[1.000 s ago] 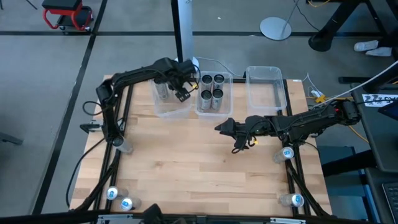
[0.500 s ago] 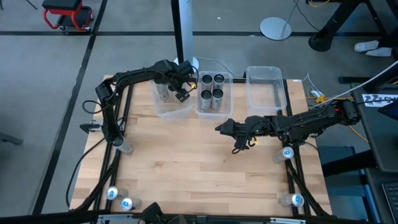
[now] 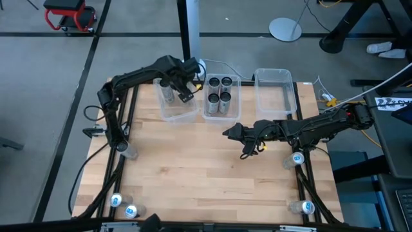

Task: Sort soda cans
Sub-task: Put the white and black starfruit soda can into the left transparent bin

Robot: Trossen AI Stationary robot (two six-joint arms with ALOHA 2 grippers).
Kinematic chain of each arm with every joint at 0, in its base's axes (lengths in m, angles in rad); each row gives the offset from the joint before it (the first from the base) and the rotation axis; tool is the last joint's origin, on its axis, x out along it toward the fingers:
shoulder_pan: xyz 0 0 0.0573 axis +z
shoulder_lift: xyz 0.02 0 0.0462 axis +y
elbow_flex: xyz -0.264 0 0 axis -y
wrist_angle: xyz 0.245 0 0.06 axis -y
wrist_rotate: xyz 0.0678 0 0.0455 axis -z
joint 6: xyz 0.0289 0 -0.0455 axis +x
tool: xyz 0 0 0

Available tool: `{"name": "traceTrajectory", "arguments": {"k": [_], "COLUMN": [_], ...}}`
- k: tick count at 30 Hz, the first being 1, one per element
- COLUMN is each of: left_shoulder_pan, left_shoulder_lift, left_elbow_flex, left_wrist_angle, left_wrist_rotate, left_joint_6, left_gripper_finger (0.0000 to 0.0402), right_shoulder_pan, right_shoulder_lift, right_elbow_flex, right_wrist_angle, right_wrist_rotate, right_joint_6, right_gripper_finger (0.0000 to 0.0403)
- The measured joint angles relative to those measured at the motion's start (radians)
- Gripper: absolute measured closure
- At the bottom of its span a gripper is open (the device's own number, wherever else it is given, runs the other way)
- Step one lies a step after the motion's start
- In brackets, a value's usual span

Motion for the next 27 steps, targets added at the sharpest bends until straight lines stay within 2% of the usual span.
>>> {"name": "traceTrajectory", "arguments": {"k": [6,15,23,27], "left_shoulder_pan": [-0.060,-0.291,-0.452,-0.497], "left_shoulder_lift": [-0.108,-0.316,-0.360,-0.360], "left_elbow_flex": [0.075,0.075,0.074,0.056], "left_wrist_angle": [-0.097,-0.107,-0.109,-0.104], "left_wrist_rotate": [-0.001,0.000,0.002,0.031], "left_joint_6": [-0.085,-0.223,-0.312,-0.254], "left_gripper_finger": [0.0084,0.0084,0.0084,0.0084], "right_shoulder_pan": [0.000,0.000,0.000,0.000], "right_shoulder_lift": [0.000,0.000,0.000,0.000], "right_elbow_flex": [0.000,0.000,0.000,0.000], "right_wrist_angle": [-0.001,-0.008,-0.028,-0.029], "right_wrist_rotate": [0.000,0.000,-0.001,-0.001], "right_joint_6": [0.000,-0.001,0.000,0.000], "right_gripper_finger": [0.0091,0.0091,0.0091,0.0091]}}
